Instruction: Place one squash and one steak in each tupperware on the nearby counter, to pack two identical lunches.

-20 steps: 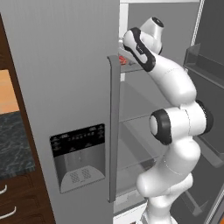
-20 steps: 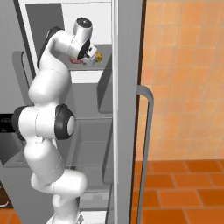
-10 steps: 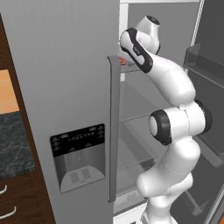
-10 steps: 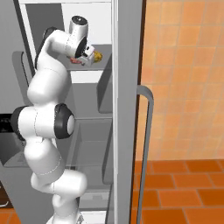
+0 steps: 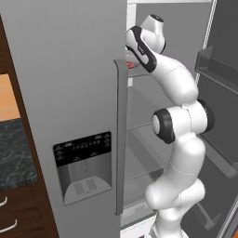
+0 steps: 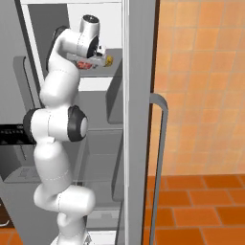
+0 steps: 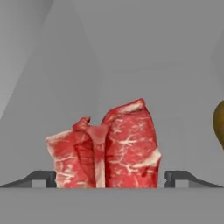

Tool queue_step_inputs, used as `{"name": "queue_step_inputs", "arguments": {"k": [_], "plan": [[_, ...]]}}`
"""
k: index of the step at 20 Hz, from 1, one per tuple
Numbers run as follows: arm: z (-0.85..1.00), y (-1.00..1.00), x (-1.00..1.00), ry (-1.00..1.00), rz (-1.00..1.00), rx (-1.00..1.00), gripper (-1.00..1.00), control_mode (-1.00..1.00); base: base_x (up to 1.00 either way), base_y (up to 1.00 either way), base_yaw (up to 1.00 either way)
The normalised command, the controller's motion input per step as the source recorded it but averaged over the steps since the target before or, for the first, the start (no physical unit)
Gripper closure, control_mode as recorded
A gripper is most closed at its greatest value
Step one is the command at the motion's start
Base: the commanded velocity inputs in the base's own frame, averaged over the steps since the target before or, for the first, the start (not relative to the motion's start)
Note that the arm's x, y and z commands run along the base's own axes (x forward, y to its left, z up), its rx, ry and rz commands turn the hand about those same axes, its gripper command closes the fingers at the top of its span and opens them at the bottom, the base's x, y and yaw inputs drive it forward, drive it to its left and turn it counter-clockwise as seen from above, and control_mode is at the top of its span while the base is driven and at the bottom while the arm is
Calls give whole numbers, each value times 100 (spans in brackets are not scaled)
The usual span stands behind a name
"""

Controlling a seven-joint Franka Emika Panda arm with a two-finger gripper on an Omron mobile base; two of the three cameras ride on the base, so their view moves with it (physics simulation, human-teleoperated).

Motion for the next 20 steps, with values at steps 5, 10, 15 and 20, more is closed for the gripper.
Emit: {"name": "queue_step_inputs", "arguments": {"k": [5, 10, 15, 20], "plan": [[-12, -2, -16, 0, 26, -21, -100, -100, 0, 0, 0], [8, -8, -63, 0, 15, -8, -100, -100, 0, 0, 0], [-2, -25, -53, 0, 9, 0, -100, -100, 0, 0, 0], [-67, 3, 3, -11, 12, -3, -100, -100, 0, 0, 0]]}}
